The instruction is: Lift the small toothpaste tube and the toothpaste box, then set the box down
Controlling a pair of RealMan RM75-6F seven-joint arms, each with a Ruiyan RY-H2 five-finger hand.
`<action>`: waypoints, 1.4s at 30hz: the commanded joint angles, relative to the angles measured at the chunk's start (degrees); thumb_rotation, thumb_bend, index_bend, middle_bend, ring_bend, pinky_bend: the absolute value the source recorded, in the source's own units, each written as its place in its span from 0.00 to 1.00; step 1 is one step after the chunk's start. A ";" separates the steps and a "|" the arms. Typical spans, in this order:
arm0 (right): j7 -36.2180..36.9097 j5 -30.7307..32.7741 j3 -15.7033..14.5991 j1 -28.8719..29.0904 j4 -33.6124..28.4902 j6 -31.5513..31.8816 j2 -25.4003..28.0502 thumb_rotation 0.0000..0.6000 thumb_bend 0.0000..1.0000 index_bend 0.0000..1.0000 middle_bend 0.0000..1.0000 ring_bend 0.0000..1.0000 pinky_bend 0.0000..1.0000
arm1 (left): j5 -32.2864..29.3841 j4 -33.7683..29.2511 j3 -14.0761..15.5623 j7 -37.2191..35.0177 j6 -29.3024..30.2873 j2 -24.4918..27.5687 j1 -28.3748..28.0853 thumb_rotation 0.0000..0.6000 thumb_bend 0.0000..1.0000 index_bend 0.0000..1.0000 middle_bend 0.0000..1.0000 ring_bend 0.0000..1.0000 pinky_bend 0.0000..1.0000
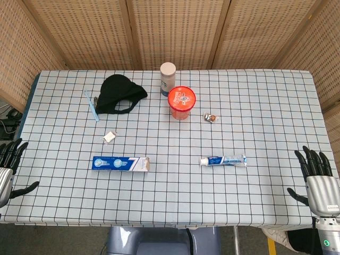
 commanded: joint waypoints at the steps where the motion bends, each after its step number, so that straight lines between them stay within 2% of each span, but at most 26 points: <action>1: -0.06 0.05 0.08 0.04 0.06 -0.01 -0.12 1.00 0.00 0.00 0.00 0.00 0.00 | -0.34 -0.12 -0.08 -0.16 -0.37 0.14 -0.09 1.00 0.00 0.00 0.00 0.00 0.00; 6: 1.87 0.43 0.03 1.41 -0.62 -2.88 -0.36 1.00 0.00 0.00 0.00 0.00 0.00 | -0.51 -0.27 -0.19 -0.21 -0.50 0.35 -0.16 1.00 0.00 0.00 0.00 0.00 0.00; 8: 2.69 0.23 0.28 3.57 -0.08 -6.13 -0.70 1.00 0.00 0.02 0.01 0.00 0.00 | -0.70 -0.42 -0.37 -0.28 -0.57 0.39 -0.26 1.00 0.00 0.00 0.00 0.00 0.00; 11: 3.34 0.83 1.46 7.91 1.97 -12.18 -1.75 1.00 0.00 0.08 0.08 0.03 0.02 | -0.99 -0.44 -0.53 0.12 -1.06 0.20 -0.54 1.00 0.00 0.00 0.00 0.00 0.00; 15: 5.95 3.51 3.19 14.05 7.21 -21.38 -5.05 1.00 0.00 0.20 0.16 0.12 0.13 | -1.80 -0.50 -0.73 1.29 -2.03 -0.19 -0.92 1.00 0.00 0.00 0.00 0.00 0.00; 17: 7.39 6.33 3.82 16.32 7.88 -26.40 -5.49 1.00 0.03 0.24 0.20 0.15 0.17 | -2.20 -0.49 -0.91 1.82 -2.30 -0.41 -1.06 1.00 0.00 0.00 0.00 0.00 0.00; 20: 8.27 10.11 4.88 18.97 9.54 -31.57 -6.97 1.00 0.15 0.29 0.26 0.20 0.23 | -2.92 -0.32 -1.04 2.53 -3.09 -0.75 -1.33 1.00 0.00 0.00 0.00 0.00 0.00; 22: 7.99 11.31 5.12 19.98 10.63 -33.08 -7.95 1.00 0.21 0.32 0.29 0.24 0.27 | -3.31 -0.19 -1.10 2.78 -3.56 -0.93 -1.50 1.00 0.00 0.00 0.00 0.00 0.00; 29: 4.13 14.04 5.11 22.61 15.02 -34.82 -13.82 1.00 0.29 0.40 0.38 0.32 0.34 | -4.84 0.23 -1.59 3.59 -5.49 -1.53 -2.42 1.00 0.00 0.00 0.00 0.00 0.00; 37: 1.15 15.26 4.41 24.11 16.39 -35.74 -17.44 1.00 0.37 0.43 0.41 0.35 0.38 | -5.60 0.37 -1.75 3.45 -6.18 -1.58 -2.67 1.00 0.00 0.00 0.00 0.00 0.00; 42: -0.73 15.10 4.23 24.93 16.92 -35.28 -19.27 1.00 0.38 0.43 0.40 0.35 0.38 | -5.89 0.40 -1.87 3.27 -6.30 -1.50 -2.75 1.00 0.00 0.00 0.00 0.00 0.00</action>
